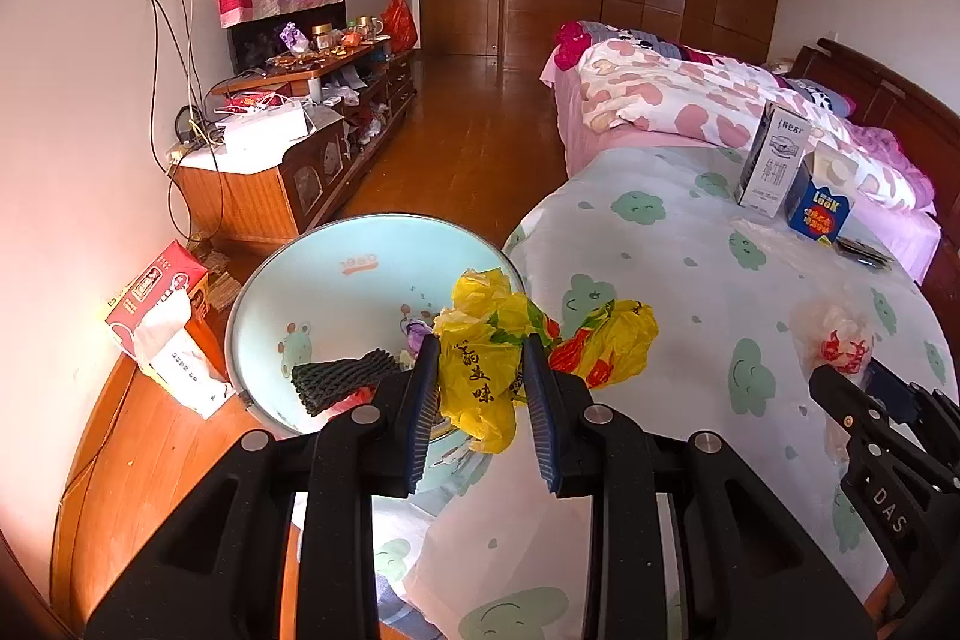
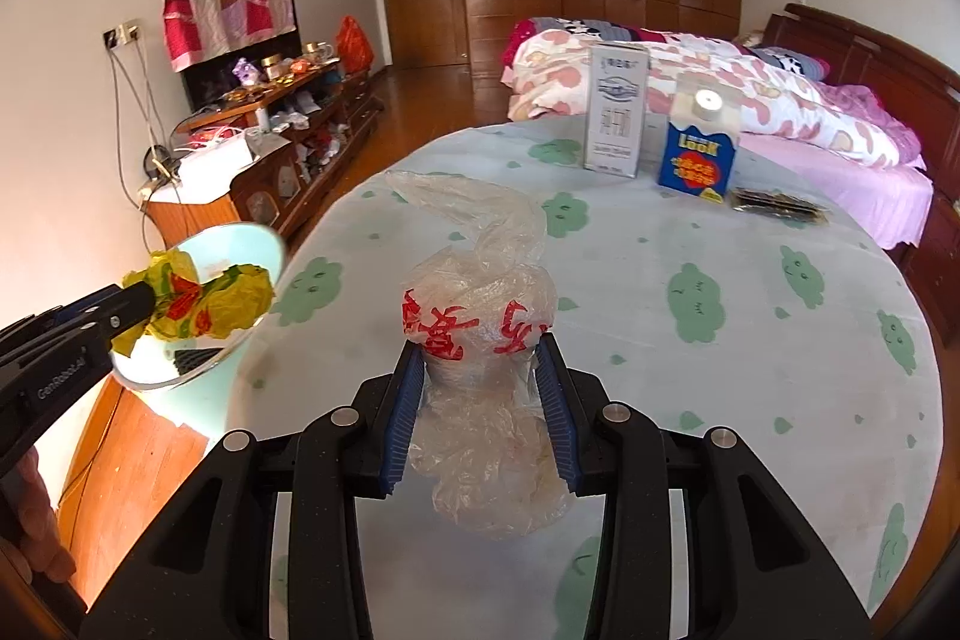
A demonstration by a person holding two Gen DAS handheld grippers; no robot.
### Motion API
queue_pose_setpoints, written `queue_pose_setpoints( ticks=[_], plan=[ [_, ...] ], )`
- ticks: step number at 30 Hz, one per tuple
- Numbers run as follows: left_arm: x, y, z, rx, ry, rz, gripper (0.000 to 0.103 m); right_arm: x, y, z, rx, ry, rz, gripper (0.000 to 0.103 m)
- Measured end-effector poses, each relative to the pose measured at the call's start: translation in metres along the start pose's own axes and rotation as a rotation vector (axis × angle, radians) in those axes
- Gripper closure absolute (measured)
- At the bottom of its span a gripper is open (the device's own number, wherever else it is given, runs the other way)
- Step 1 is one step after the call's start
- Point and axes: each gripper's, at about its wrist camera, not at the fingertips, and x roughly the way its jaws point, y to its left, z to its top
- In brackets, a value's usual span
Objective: Collect trash
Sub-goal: 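Carry the clear bag and yellow wrapper over the teal bin with both tools, then open both tools over the teal bin to drop the bag and wrapper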
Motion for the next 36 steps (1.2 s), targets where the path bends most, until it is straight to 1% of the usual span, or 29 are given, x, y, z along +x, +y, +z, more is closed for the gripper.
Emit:
queue_pose_setpoints(
  ticks=[10, 23, 29, 36],
  plan=[
    [0.002, 0.032, 0.000, -0.052, -0.005, 0.038, 0.075, 0.003, 0.040, 0.007, -0.052, 0.011, 0.061, 0.064],
    [0.006, 0.081, 0.015, -0.143, -0.017, 0.114, 0.075, 0.014, 0.091, 0.022, -0.107, 0.028, 0.151, 0.064],
    [0.010, 0.104, 0.020, -0.192, -0.018, 0.154, 0.075, 0.022, 0.113, 0.030, -0.129, 0.031, 0.171, 0.064],
    [0.023, 0.115, 0.025, -0.209, -0.003, 0.193, 0.075, 0.040, 0.139, 0.037, -0.153, 0.039, 0.189, 0.064]
  ],
)
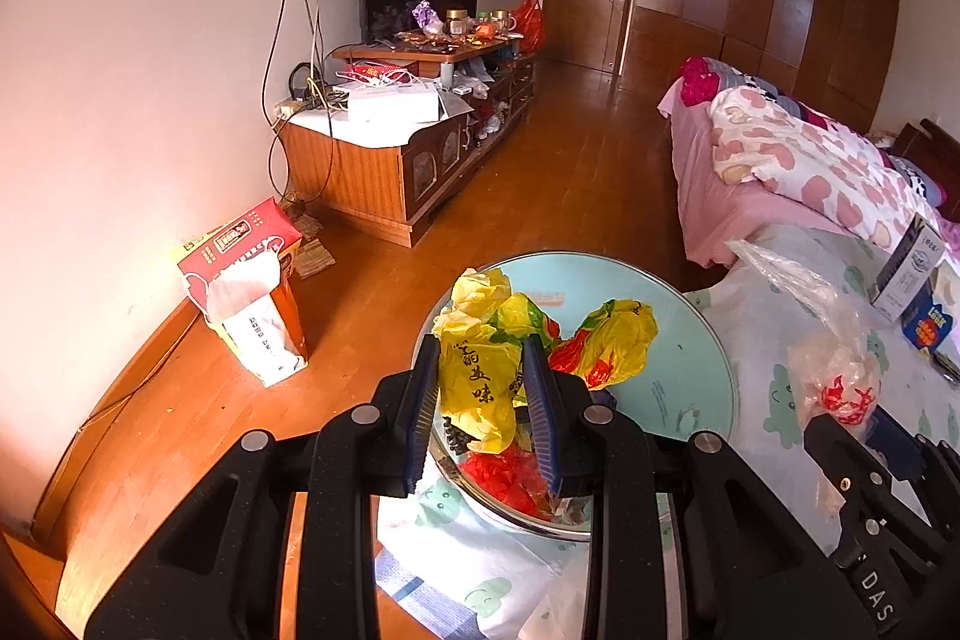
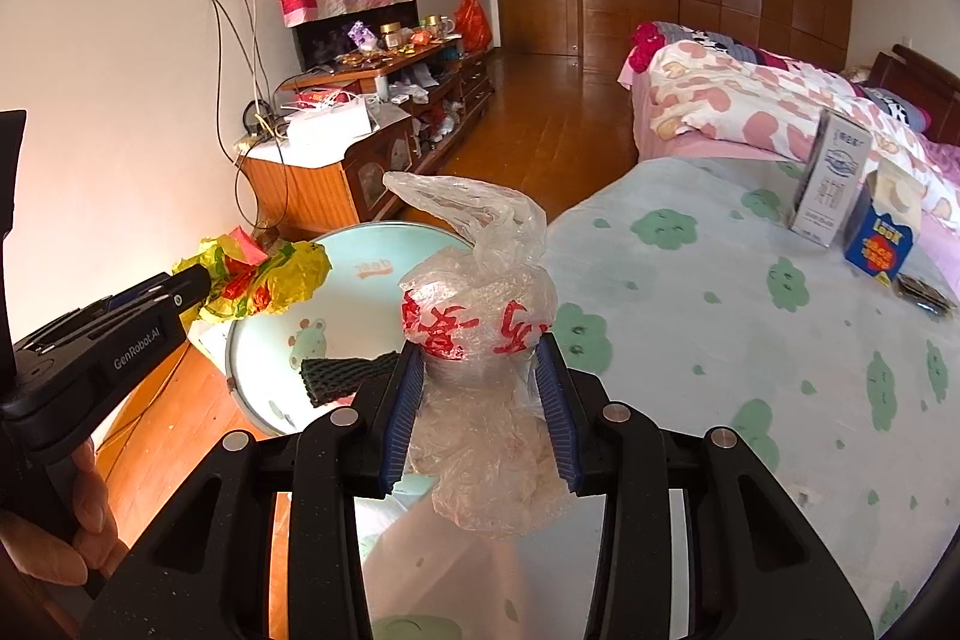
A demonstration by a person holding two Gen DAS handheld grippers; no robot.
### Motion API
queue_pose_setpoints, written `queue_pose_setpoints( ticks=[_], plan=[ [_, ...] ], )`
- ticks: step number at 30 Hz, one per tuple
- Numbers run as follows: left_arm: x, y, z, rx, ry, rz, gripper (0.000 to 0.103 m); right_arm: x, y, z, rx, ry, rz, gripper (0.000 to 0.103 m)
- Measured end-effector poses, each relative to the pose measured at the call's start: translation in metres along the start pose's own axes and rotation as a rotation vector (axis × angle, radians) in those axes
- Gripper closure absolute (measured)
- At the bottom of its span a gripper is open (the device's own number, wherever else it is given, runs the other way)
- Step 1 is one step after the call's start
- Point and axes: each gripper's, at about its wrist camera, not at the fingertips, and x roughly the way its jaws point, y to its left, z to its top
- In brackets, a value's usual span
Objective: Collect trash
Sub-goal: 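Open both tools over the teal bin to drop the bag and wrapper, then withdraw both open tools from the bin back over the table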
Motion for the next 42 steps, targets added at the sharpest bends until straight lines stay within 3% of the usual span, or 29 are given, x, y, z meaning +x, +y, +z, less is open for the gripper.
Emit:
queue_pose_setpoints(
  ticks=[32, 39, 42],
  plan=[
    [0.070, -0.011, 0.008, 0.016, 0.118, 0.066, 0.074, 0.089, 0.013, 0.023, -0.002, 0.142, 0.052, 0.062],
    [0.072, -0.012, 0.006, 0.024, 0.134, 0.054, 0.070, 0.095, 0.007, 0.019, 0.006, 0.134, 0.080, 0.049],
    [0.068, -0.011, 0.006, 0.025, 0.132, 0.058, 0.062, 0.089, 0.005, 0.017, 0.022, 0.117, 0.064, 0.048]
  ],
)
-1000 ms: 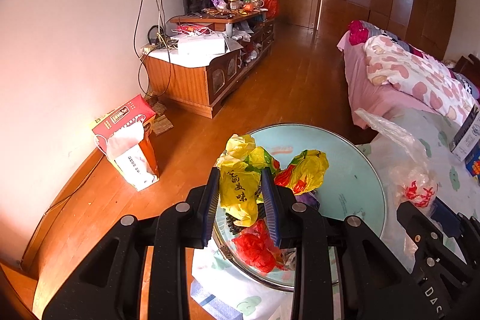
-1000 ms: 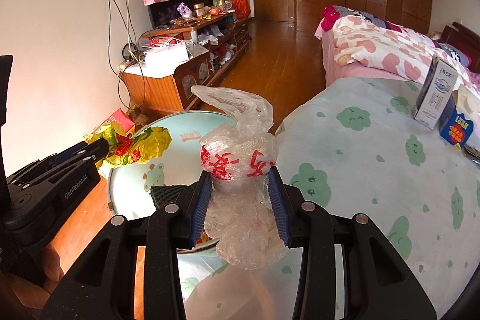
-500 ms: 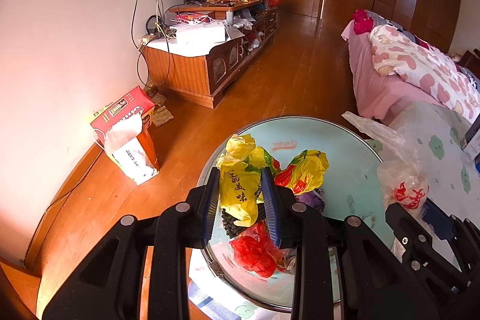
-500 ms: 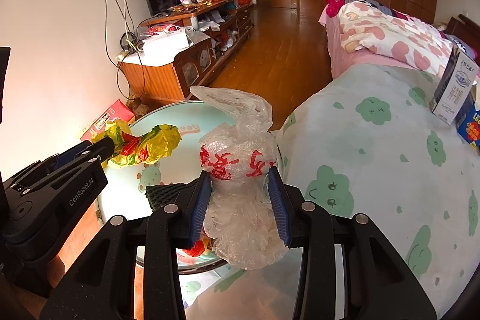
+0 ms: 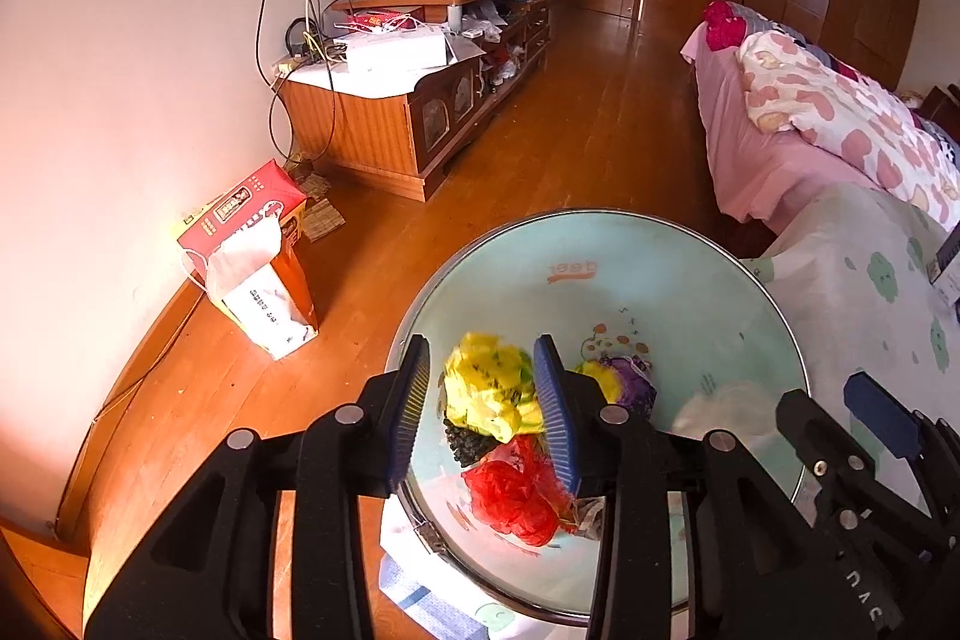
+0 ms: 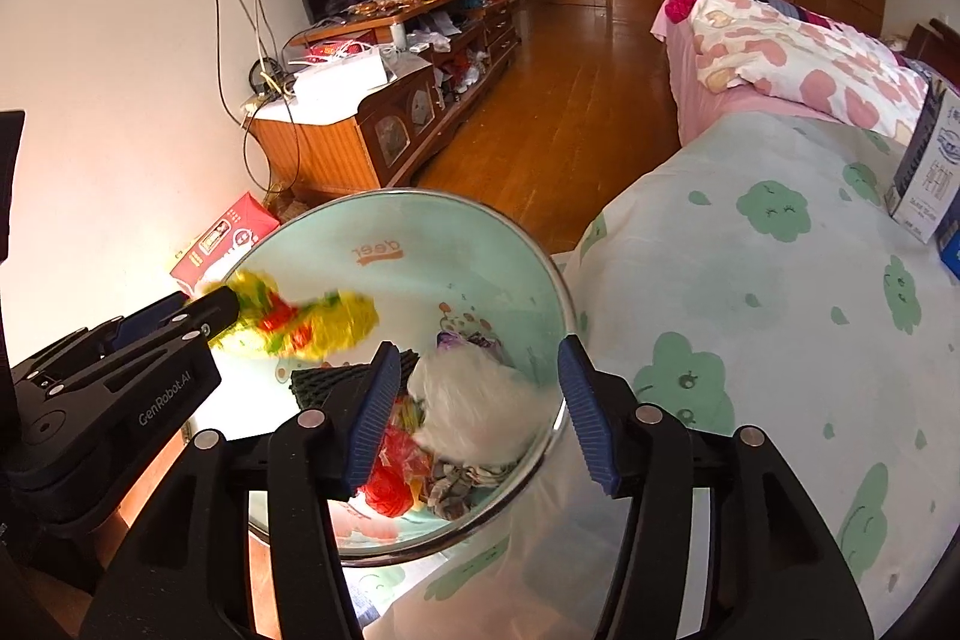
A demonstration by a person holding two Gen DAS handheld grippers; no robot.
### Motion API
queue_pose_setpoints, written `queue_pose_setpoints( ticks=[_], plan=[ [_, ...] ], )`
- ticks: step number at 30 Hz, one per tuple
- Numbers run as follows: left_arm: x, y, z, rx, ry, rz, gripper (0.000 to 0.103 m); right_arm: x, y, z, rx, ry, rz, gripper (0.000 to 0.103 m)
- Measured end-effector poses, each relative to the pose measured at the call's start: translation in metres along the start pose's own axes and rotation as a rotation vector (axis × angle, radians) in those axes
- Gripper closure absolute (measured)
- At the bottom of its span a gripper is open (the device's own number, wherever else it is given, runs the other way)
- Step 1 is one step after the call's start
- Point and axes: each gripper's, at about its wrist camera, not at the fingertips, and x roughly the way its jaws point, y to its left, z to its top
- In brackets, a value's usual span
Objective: Collect trash
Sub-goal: 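Withdraw both open tools from the bin back over the table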
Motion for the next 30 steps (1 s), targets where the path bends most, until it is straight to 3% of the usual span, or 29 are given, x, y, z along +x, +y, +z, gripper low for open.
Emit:
queue_pose_setpoints(
  ticks=[4, 6, 8, 10, 14, 20, 24, 30],
  plan=[
    [-0.007, 0.001, -0.002, 0.002, -0.011, 0.016, 0.044, -0.013, -0.003, -0.004, 0.042, -0.048, -0.022, 0.046],
    [-0.012, 0.002, -0.004, 0.001, -0.015, 0.019, 0.037, -0.023, -0.005, -0.006, 0.074, -0.078, -0.025, 0.040],
    [-0.018, 0.003, -0.008, 0.002, -0.016, 0.024, 0.028, -0.032, -0.010, -0.010, 0.096, -0.105, -0.036, 0.023],
    [-0.023, 0.006, -0.011, -0.004, -0.015, 0.035, 0.024, -0.040, -0.013, -0.013, 0.120, -0.129, -0.050, 0.015],
    [-0.033, 0.011, -0.024, -0.004, -0.005, 0.062, 0.014, -0.041, -0.018, -0.015, 0.162, -0.094, -0.055, 0.008],
    [-0.049, 0.016, -0.039, 0.025, 0.025, 0.075, 0.012, -0.046, -0.020, -0.027, 0.200, -0.035, -0.037, 0.007],
    [-0.071, 0.018, -0.049, 0.096, -0.030, 0.099, 0.008, -0.065, -0.018, -0.032, 0.180, -0.057, -0.028, 0.007],
    [-0.108, 0.032, -0.062, 0.098, -0.101, 0.084, 0.006, -0.086, -0.016, -0.054, 0.157, -0.118, -0.039, 0.007]
  ],
)
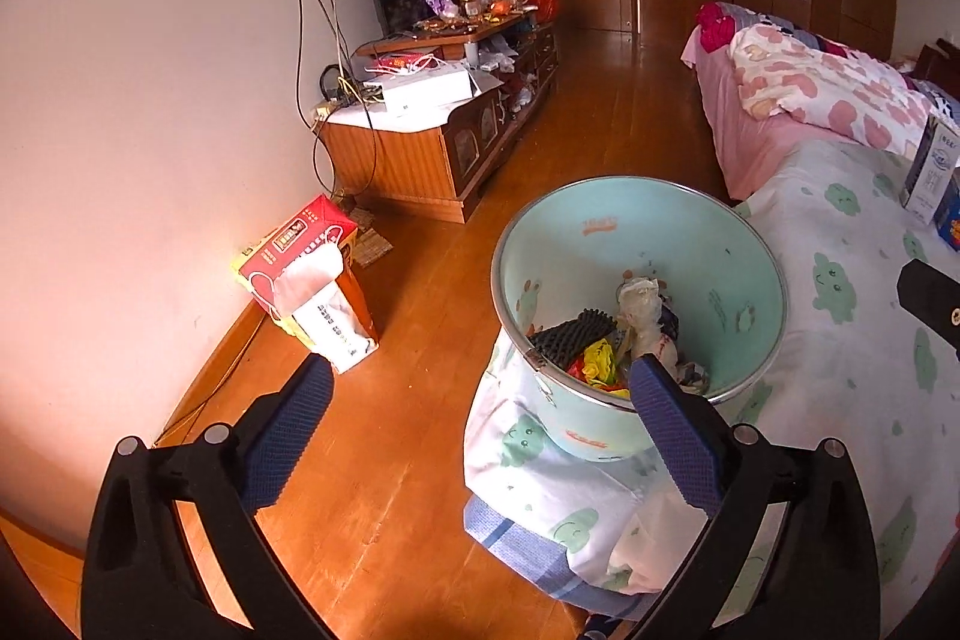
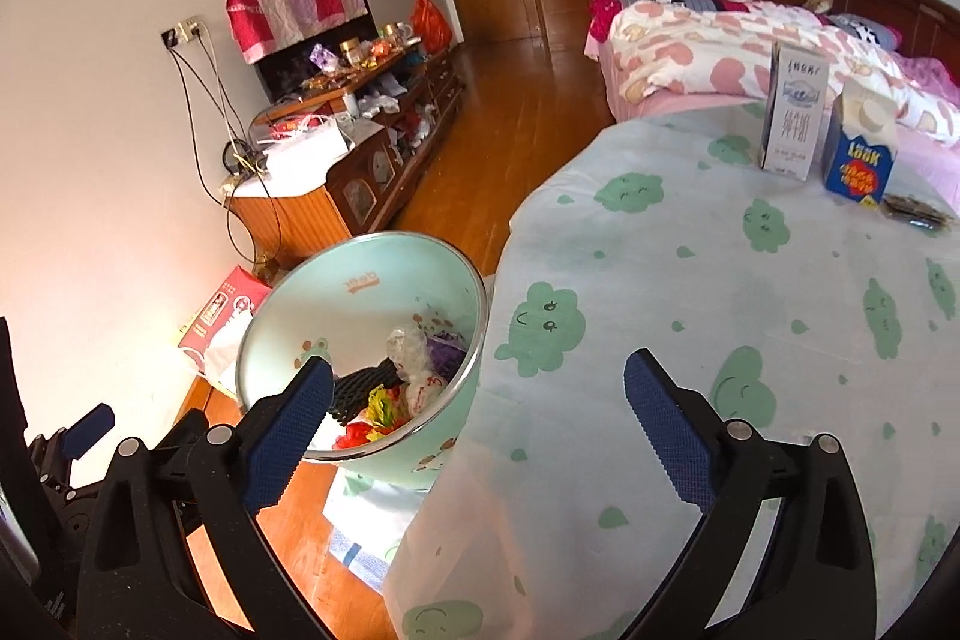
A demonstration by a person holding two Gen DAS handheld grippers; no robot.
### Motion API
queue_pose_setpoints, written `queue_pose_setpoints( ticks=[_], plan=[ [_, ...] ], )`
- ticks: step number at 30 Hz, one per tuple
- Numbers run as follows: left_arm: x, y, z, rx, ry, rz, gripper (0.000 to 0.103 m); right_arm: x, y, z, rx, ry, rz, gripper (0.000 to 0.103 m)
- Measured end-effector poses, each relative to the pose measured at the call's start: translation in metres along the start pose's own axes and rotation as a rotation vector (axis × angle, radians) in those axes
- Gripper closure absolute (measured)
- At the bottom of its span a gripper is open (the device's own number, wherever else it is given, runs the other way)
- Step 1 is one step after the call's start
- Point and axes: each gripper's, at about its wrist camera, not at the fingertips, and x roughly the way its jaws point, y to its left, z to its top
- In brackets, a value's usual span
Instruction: Collect trash
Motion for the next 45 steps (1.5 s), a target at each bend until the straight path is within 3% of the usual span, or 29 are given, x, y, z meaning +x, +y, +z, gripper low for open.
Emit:
queue_pose_setpoints(
  ticks=[6, 13, 19, 33, 45],
  plan=[
    [-0.032, 0.009, -0.001, -0.032, -0.056, -0.041, 0.006, -0.033, 0.009, -0.008, -0.011, -0.094, -0.018, 0.006],
    [-0.075, 0.011, -0.001, -0.018, -0.233, -0.018, 0.006, -0.070, 0.023, -0.025, -0.094, -0.259, -0.072, 0.005],
    [-0.098, 0.013, -0.003, -0.023, -0.292, -0.046, 0.006, -0.095, 0.017, -0.022, -0.070, -0.361, -0.067, 0.005],
    [-0.115, 0.018, -0.005, -0.039, -0.344, -0.067, 0.006, -0.128, 0.017, -0.019, -0.046, -0.433, -0.072, 0.005],
    [-0.115, 0.018, -0.004, -0.048, -0.349, -0.069, 0.006, -0.130, 0.019, -0.021, -0.042, -0.422, -0.076, 0.005]
  ],
)
